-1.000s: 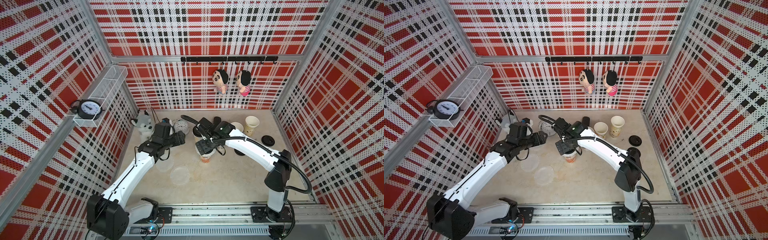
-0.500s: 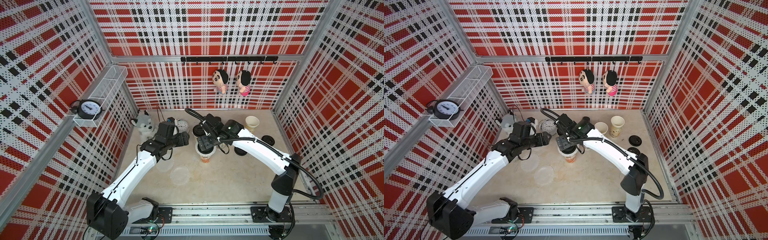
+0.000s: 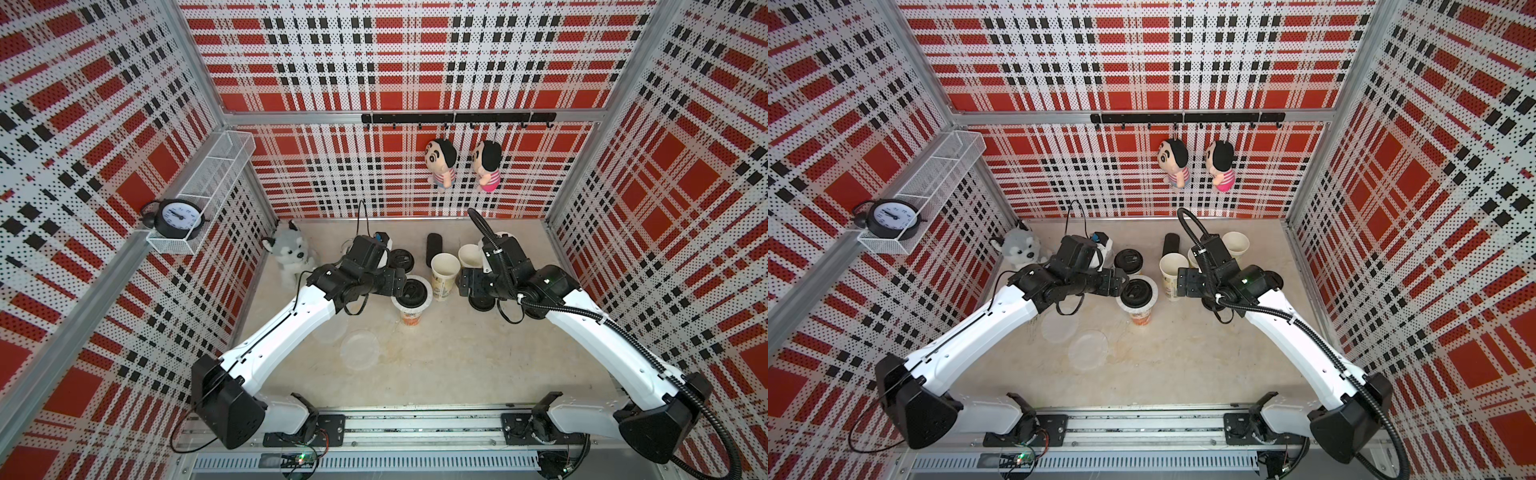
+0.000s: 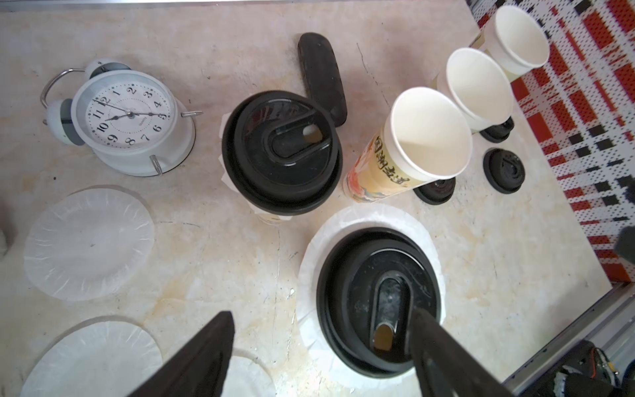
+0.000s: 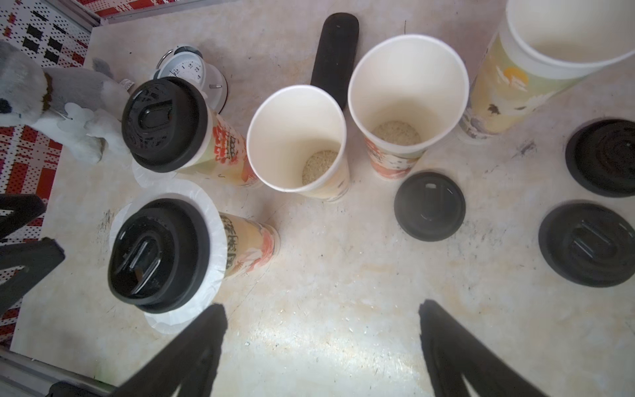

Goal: Put the leak-proof paper on the milk tea cups
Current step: Secure the cup lid on the cup.

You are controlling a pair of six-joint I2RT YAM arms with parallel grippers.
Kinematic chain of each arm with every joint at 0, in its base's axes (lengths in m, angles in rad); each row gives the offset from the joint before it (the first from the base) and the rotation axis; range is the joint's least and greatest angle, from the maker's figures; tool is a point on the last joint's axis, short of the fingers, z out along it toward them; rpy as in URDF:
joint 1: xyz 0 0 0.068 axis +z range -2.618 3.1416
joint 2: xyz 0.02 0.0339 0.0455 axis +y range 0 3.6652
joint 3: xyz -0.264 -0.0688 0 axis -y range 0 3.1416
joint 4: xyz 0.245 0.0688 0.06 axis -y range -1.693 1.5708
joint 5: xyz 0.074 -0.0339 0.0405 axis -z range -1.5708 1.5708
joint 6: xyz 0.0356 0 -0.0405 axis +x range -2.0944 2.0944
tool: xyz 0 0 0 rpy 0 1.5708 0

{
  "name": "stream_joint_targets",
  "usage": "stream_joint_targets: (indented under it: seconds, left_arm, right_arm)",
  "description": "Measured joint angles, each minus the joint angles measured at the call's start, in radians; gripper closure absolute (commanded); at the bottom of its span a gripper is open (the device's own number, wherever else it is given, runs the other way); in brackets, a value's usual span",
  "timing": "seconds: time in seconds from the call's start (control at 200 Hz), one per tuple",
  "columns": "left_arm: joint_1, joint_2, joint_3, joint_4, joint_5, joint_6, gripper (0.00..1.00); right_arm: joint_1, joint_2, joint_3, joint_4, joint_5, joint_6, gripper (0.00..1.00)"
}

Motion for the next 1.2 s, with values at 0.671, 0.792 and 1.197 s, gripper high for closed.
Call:
stream_joint_targets:
  seconds: [0.671,0.792,1.197]
  left_arm:
    - [-0.048,0.107,0.012,-0.017,-0.02,0.018,0.18]
    - [-0.048,0.108,0.012,-0.015,-0.021,0.018,0.18]
    - [-0.048,0.108,-0.018,0.039,-0.021,0.008,0.18]
  right_arm:
    - [-0.021,-0.007,-0.093,0.075,-0.063,0.032,0.1]
    - [-0.021,-0.007,-0.098,0.081,-0.069,0.032,0.1]
    - [-0.019,0.074,-0.104,0.133,-0.129,0.031,0.15]
